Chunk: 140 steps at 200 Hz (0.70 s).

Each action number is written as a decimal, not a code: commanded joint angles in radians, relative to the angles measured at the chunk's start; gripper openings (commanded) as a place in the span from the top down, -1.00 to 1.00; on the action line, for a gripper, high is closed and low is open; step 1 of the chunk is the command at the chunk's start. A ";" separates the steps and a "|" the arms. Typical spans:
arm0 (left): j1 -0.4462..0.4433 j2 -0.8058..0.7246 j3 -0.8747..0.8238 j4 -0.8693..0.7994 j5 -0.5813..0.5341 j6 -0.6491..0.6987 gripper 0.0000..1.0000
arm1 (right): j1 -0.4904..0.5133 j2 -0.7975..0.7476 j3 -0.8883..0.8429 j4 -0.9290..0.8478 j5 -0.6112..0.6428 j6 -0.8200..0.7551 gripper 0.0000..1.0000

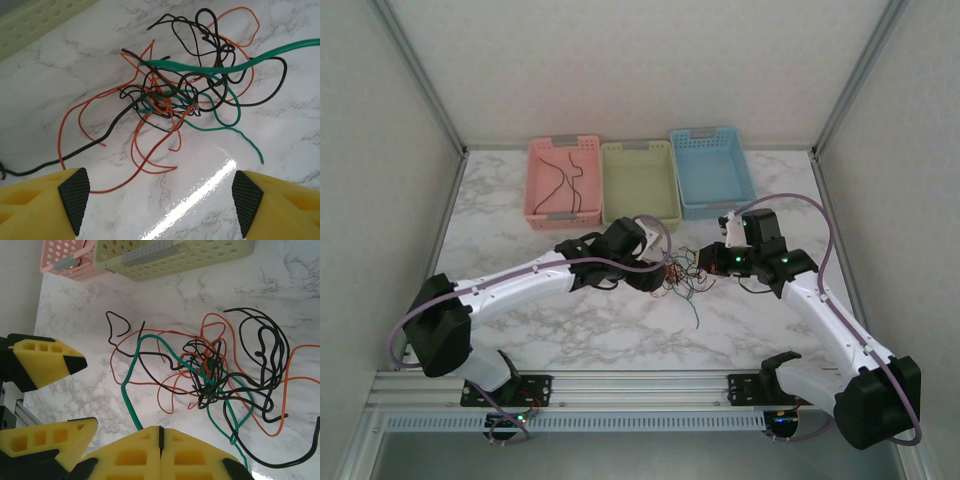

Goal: Untangle the cables

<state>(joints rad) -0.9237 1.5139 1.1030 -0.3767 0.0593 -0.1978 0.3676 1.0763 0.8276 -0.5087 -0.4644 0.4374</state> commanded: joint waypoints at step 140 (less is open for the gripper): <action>0.013 0.245 0.026 0.118 -0.195 0.147 -0.41 | 0.007 -0.015 0.047 -0.051 0.021 -0.038 1.00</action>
<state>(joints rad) -0.9184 1.7485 1.1374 -0.2977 -0.0799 -0.0559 0.3676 1.0760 0.8398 -0.5404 -0.4610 0.4206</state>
